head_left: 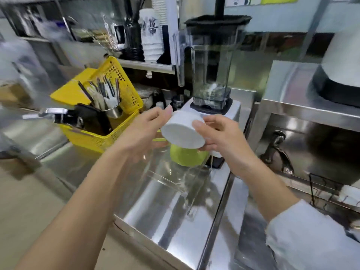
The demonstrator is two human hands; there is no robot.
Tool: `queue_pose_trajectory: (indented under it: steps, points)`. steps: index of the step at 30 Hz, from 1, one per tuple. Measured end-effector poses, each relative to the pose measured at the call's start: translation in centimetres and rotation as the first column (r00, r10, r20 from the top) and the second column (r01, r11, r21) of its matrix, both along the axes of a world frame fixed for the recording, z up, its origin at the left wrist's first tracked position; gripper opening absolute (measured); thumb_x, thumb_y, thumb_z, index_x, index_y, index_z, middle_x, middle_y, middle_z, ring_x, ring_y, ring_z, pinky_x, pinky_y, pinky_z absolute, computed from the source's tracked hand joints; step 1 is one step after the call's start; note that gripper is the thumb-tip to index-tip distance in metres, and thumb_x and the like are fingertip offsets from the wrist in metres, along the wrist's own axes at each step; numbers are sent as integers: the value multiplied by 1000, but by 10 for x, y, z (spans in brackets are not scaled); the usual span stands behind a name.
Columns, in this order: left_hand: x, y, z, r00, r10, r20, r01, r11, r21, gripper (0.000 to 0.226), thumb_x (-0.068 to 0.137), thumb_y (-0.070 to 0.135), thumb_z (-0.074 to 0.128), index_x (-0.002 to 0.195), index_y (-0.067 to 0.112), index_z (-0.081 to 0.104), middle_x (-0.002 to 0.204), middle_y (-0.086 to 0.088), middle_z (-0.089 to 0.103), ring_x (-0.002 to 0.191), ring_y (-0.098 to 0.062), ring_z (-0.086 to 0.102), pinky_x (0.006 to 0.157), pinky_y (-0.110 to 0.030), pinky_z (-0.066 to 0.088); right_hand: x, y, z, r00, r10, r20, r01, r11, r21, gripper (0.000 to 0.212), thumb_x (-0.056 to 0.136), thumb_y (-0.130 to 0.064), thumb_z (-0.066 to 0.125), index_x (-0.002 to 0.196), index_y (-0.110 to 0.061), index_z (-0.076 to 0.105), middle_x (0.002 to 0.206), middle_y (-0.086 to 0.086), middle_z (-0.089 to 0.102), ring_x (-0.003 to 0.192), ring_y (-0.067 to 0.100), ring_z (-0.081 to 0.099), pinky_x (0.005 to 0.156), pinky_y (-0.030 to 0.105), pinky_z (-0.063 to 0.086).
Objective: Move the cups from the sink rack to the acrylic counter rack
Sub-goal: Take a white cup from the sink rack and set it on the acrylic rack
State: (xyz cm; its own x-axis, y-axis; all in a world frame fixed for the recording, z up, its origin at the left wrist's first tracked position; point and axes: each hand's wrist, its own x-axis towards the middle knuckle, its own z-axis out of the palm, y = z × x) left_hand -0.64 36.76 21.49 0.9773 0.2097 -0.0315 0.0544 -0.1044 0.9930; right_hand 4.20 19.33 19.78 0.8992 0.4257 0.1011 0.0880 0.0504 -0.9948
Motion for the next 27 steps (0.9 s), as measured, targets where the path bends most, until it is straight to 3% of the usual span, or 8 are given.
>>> queue_pose_trajectory:
  steps: [3,5,7,9,13,17,23,27]
  points:
    - [-1,32,9,999,-1,35,-5,985,170,30,90,43,49,104,24,66,107,1,69,93,-17,61,95,-38,46,5,32,-4,997,-20,79,20,1000,-4,29,74,-26,73,99,-22,60,102,-4,60,98,17,60,66,30,59]
    - [0,49,14,997,-28,73,13,981,196,24,91,38,49,106,32,67,105,11,72,94,-8,64,83,-22,50,11,50,-6,988,-24,150,35,997,-68,49,69,-27,77,113,-20,58,107,-10,58,104,12,58,77,33,56]
    - [2,65,15,995,-40,89,22,982,190,20,91,28,52,102,32,68,97,12,74,88,-4,67,70,-14,53,17,66,-6,982,-2,190,24,993,-115,63,64,-31,80,121,-24,54,110,-15,56,98,8,61,74,22,52]
    - [7,81,13,997,19,72,-34,975,218,17,90,20,55,99,25,69,98,1,74,90,-12,67,76,-22,54,22,80,-6,975,39,218,-5,988,-153,70,60,-34,83,122,-32,52,114,-17,55,88,4,64,70,19,52]
    - [17,103,-4,976,211,59,-219,949,228,21,87,25,53,88,4,58,90,-5,59,89,-23,57,87,-45,47,26,114,-11,931,96,352,38,934,-356,74,56,-42,81,121,-34,48,119,-8,53,104,18,57,86,37,49]
    - [16,117,-30,923,377,81,-382,862,333,33,81,50,58,76,20,44,74,5,46,67,-11,45,59,-31,34,27,148,-20,874,224,431,-3,890,-455,75,60,-37,79,125,-27,42,121,0,53,103,19,51,80,32,42]
    - [7,138,-64,922,378,86,-388,886,254,37,78,42,67,89,11,49,85,0,49,74,-13,48,61,-29,37,30,176,-44,833,350,428,-34,805,-592,71,63,-34,77,120,-25,36,120,5,48,107,25,49,82,36,43]
    - [6,140,-76,940,335,63,-335,876,346,39,80,45,61,90,11,45,78,3,46,71,-16,44,66,-36,37,33,181,-56,800,399,447,-7,752,-659,70,65,-35,76,120,-22,34,121,6,46,104,28,51,75,32,38]
